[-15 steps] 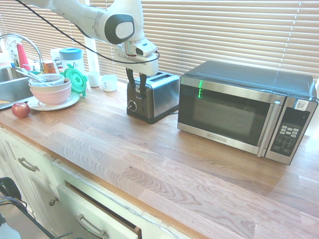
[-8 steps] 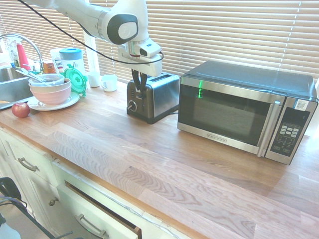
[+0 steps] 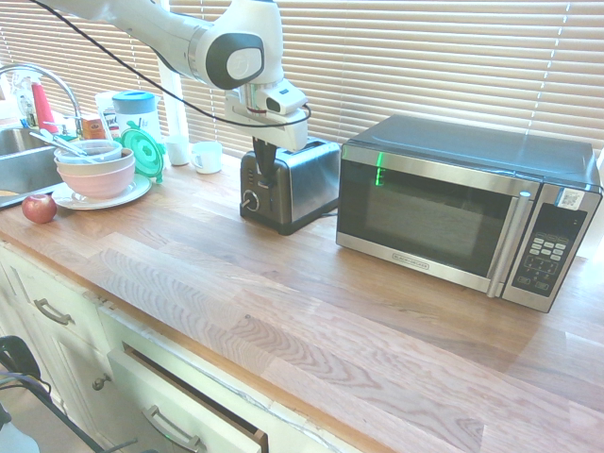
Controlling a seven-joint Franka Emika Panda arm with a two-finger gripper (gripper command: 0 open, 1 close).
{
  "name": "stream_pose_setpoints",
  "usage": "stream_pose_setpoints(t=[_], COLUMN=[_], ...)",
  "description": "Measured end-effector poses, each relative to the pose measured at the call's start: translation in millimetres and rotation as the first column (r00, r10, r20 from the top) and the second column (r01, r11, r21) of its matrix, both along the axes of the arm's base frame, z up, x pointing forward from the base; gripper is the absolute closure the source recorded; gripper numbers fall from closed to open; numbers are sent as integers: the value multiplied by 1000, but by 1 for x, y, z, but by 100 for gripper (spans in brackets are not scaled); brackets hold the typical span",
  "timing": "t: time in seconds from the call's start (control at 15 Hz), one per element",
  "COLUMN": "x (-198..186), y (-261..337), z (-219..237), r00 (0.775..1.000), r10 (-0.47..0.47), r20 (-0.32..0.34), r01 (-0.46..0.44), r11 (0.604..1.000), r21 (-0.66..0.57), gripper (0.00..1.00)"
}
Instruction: Press the toaster
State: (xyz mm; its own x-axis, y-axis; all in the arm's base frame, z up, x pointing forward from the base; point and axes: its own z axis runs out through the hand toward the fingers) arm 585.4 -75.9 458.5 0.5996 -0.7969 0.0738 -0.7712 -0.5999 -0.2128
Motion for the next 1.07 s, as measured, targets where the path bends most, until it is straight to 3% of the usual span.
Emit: stream_pose_setpoints(t=[1.07], x=[20], y=[-9], z=[-62], r00=[994], r10=[-8], r20=[-105], r01=[10], r11=[1000], r21=[11], gripper=[100])
